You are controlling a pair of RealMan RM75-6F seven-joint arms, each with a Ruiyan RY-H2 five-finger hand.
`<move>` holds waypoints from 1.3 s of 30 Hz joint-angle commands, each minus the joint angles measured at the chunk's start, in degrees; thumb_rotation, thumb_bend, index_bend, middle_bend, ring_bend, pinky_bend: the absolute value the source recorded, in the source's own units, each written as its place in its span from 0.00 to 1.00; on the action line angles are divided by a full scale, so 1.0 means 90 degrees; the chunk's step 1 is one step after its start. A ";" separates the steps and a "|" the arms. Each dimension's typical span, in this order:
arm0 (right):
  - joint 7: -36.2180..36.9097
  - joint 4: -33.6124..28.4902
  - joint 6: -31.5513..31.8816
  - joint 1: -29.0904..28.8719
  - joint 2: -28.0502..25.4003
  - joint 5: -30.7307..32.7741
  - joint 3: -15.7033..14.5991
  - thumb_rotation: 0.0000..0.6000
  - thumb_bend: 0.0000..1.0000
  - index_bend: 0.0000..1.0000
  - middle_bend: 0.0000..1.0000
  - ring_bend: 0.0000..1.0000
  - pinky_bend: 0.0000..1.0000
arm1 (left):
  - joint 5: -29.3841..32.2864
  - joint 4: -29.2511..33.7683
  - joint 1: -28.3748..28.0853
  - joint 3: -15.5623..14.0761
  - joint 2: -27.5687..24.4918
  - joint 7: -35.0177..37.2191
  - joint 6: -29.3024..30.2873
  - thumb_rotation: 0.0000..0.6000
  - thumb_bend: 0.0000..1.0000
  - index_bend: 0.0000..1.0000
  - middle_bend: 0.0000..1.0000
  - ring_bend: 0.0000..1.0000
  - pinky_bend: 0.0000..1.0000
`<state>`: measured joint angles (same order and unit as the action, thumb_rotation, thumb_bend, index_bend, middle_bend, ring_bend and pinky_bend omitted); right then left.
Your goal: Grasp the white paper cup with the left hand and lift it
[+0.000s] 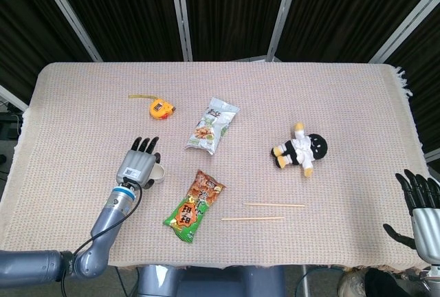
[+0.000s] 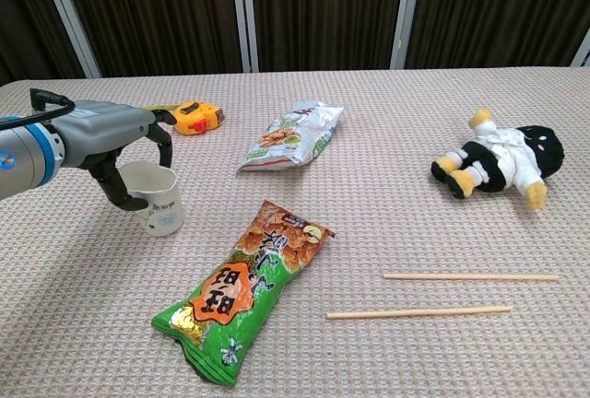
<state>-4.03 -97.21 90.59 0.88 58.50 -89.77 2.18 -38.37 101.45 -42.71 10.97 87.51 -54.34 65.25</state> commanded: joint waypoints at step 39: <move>-0.0234 -0.0095 -0.0033 -0.0004 0.0059 -0.0081 -0.0051 1.00 0.06 0.00 0.00 0.00 0.00 | -0.1873 -0.1259 0.0655 -0.0403 -0.0119 0.2965 -0.0539 1.00 0.12 0.20 0.00 0.00 0.00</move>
<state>-6.08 -98.00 90.23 0.82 59.07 -90.42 1.75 -55.25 90.05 -36.32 7.56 86.23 -25.85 59.59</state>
